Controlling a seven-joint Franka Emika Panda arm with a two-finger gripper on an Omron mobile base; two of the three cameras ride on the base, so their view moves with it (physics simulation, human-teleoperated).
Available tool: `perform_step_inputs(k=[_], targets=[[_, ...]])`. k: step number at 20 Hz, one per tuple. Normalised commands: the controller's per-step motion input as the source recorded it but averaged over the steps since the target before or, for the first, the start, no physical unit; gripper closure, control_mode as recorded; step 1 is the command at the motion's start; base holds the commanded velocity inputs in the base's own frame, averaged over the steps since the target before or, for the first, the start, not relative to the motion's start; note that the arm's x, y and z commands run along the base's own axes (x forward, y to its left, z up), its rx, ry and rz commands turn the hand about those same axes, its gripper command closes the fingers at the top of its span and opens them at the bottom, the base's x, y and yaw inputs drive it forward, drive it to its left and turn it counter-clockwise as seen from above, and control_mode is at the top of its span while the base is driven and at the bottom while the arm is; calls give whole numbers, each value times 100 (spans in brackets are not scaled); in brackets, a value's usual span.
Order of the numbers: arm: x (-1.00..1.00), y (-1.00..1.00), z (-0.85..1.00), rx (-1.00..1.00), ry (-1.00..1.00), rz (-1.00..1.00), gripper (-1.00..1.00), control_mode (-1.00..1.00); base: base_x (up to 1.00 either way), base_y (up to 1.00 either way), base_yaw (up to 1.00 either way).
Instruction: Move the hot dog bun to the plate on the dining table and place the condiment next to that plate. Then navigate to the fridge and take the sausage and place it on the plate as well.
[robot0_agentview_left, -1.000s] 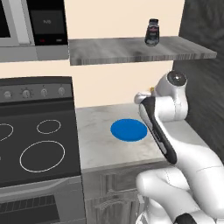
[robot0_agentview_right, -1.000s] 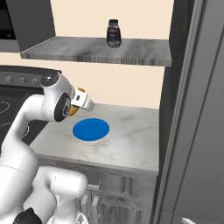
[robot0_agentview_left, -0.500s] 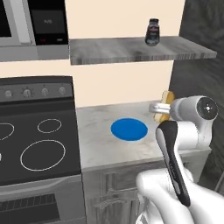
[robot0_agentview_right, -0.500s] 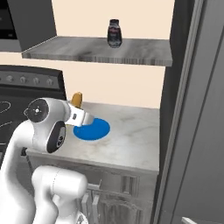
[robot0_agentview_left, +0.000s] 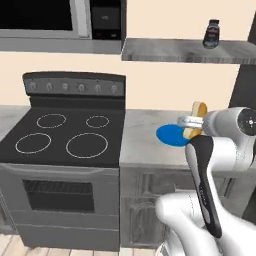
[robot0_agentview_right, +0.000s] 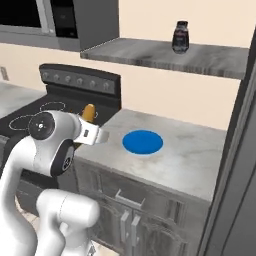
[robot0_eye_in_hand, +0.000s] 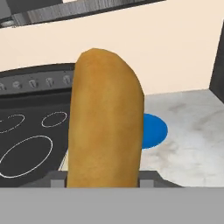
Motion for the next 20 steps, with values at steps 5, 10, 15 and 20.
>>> perform_step_inputs(k=[5, 10, 15, 20], targets=[[0, 0, 0, 0, 0, 0, 100, 100, -34, 39, 60], [0, 0, 0, 0, 0, 0, 100, 100, -33, 80, 57], [0, 0, 0, 0, 0, 0, 100, 100, -41, 100, 50], [0, 0, 0, 0, 0, 0, 100, 100, -49, 80, 54]])
